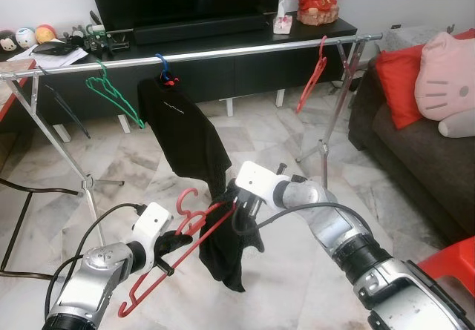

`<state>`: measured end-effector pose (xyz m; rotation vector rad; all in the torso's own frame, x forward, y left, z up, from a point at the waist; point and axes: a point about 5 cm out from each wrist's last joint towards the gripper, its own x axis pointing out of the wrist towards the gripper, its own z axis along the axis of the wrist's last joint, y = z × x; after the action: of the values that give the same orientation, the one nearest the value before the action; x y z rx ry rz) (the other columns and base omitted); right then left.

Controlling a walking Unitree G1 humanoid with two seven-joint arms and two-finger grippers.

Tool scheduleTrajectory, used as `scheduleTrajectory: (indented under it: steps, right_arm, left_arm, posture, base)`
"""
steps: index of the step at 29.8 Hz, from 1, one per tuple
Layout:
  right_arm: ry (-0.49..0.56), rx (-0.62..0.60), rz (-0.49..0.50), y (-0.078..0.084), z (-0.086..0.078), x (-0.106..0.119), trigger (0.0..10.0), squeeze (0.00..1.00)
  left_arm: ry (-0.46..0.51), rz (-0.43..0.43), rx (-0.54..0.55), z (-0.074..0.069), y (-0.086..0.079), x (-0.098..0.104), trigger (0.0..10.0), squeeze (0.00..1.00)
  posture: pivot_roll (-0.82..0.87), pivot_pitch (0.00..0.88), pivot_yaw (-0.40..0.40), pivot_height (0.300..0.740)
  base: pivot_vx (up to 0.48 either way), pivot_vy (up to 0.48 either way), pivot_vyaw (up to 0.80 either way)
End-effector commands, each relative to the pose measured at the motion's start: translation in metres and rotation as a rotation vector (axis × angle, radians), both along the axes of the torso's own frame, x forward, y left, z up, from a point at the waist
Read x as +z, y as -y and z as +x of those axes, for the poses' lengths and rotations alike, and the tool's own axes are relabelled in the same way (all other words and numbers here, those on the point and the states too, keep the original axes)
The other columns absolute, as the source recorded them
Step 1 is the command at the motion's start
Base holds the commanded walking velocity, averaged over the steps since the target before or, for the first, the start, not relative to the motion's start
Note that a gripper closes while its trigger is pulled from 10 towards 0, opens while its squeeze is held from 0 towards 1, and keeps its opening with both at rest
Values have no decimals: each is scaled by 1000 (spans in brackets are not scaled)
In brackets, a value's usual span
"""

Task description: Hang hanger

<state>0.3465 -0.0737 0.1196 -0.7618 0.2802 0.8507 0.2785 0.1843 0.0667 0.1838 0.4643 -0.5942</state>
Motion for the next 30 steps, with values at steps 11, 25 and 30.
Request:
scheduleTrajectory:
  steps: [11,25,30]
  right_arm:
    - [-20,-7,66,-13,-9,8,10000,0]
    - [41,-177,-30,9,6,-8,10000,0]
    - [28,-178,-17,7,5,-10,10000,0]
  left_arm:
    - [57,42,36,13,3,5,10000,0]
    - [32,86,21,0,-9,7,10000,0]
    - [59,58,29,1,-7,12,10000,0]
  posture:
    - [-79,0,52,740]
    - [-64,0,50,740]
    - [-63,0,50,740]
  base:
    - [0,0,0]
    - [0,0,0]
    - [0,0,0]
